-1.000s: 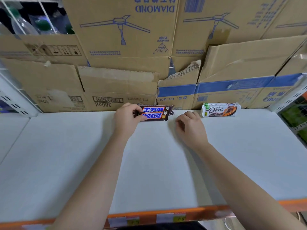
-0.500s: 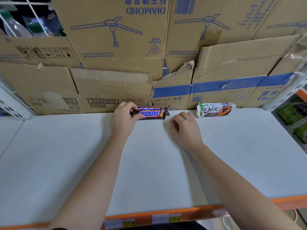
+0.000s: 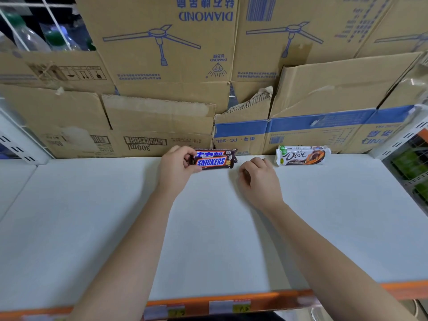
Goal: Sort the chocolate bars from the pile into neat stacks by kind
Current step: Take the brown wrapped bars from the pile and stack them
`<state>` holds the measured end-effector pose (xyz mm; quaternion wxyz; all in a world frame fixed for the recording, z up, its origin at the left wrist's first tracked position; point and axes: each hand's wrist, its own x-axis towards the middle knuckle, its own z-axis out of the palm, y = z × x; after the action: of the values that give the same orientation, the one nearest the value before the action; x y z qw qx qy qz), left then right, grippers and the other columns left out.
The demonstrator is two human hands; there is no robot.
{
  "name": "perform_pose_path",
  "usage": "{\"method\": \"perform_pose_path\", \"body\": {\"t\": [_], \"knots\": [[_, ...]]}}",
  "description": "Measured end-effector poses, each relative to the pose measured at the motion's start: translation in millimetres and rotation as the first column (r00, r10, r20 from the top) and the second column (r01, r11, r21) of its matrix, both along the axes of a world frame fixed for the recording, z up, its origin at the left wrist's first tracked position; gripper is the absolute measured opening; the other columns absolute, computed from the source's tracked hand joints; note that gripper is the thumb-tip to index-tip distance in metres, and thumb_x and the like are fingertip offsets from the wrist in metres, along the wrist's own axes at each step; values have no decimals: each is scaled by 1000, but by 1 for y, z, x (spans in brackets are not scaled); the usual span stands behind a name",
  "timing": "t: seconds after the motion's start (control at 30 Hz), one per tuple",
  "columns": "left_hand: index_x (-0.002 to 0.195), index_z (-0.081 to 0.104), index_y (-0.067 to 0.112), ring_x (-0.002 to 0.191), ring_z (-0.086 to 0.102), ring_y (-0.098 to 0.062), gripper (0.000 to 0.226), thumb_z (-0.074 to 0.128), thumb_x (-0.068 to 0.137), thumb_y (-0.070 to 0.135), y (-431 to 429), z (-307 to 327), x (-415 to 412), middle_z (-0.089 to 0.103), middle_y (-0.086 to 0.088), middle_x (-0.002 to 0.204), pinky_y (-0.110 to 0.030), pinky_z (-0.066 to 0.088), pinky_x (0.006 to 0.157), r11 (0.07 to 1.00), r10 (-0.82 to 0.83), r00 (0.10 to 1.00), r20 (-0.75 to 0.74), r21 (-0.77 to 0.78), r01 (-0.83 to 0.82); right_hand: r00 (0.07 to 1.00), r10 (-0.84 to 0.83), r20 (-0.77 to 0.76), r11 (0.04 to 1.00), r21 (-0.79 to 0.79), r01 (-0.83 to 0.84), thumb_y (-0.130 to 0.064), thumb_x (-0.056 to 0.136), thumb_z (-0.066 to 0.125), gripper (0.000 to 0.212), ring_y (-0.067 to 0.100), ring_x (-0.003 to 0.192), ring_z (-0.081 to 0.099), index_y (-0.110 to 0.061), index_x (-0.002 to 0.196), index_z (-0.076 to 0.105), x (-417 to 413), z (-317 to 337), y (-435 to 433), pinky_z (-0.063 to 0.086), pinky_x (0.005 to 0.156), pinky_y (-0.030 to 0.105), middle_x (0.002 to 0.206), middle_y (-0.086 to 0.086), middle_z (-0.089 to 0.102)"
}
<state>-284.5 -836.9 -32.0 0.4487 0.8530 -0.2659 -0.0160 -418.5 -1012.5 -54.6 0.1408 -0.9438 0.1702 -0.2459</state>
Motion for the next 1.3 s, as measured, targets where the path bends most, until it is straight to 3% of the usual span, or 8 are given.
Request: {"method": "perform_pose_path", "body": {"t": [0.2,0.43,0.6,0.83,0.97,1.1,1.2,1.3], "knots": [[76,68,17,69,58,-18,27,83,58,3,4,-2,-1,59,2,82,-37,50,64,998,-61,998,-8,-27,61,1000,0,-6,1000,1,0,-11,77,61,2,26,72,44,-10,77,62,0,1,-1,37,61,31,74,4,57],[86,73,17,63,59,-12,14,76,74,12,6,-2,3,68,0,71,-37,52,65,999,-13,995,-98,-31,10,1000,1,-31,1000,5,-1,-11,76,61,4,27,73,45,-9,79,63,0,1,-1,40,62,33,76,5,58],[91,73,11,74,64,-21,14,74,77,11,6,-1,7,67,-1,75,-40,53,69,1000,-2,995,-95,14,3,999,-8,-39,1000,12,9,-12,75,61,4,28,74,45,-9,78,62,2,1,0,40,62,33,76,5,57],[66,68,15,78,62,-16,23,85,59,0,14,4,5,66,3,79,-37,52,67,983,-182,983,0,11,182,999,44,-1,987,152,-44,-16,77,61,22,25,83,49,-13,99,63,-4,13,5,41,68,33,85,1,64],[61,68,23,93,60,-12,47,57,65,-22,14,3,2,65,3,96,-19,45,70,962,-270,962,-34,35,271,993,117,-9,976,184,-113,-32,84,57,29,22,87,51,-17,108,65,-5,18,7,44,75,33,91,-1,67],[66,68,25,95,62,-10,56,36,62,-20,14,4,-1,68,2,95,-13,43,76,963,-268,960,-80,13,270,988,135,-68,982,140,-125,-35,86,65,31,25,87,50,-17,111,68,0,16,4,44,78,34,92,2,64],[74,69,27,80,62,-10,47,40,74,-10,15,6,-1,70,1,91,-25,47,70,972,-231,955,-188,-2,234,985,135,-109,985,119,-122,-28,84,68,28,28,90,51,-14,108,68,5,16,6,45,80,37,95,5,63],[88,69,24,66,56,-6,23,57,82,5,11,9,-6,68,3,80,-19,41,61,971,-225,954,-199,31,235,983,134,-128,977,181,-110,-24,82,68,26,25,97,50,-14,105,66,8,18,8,39,81,30,101,4,64]]}}
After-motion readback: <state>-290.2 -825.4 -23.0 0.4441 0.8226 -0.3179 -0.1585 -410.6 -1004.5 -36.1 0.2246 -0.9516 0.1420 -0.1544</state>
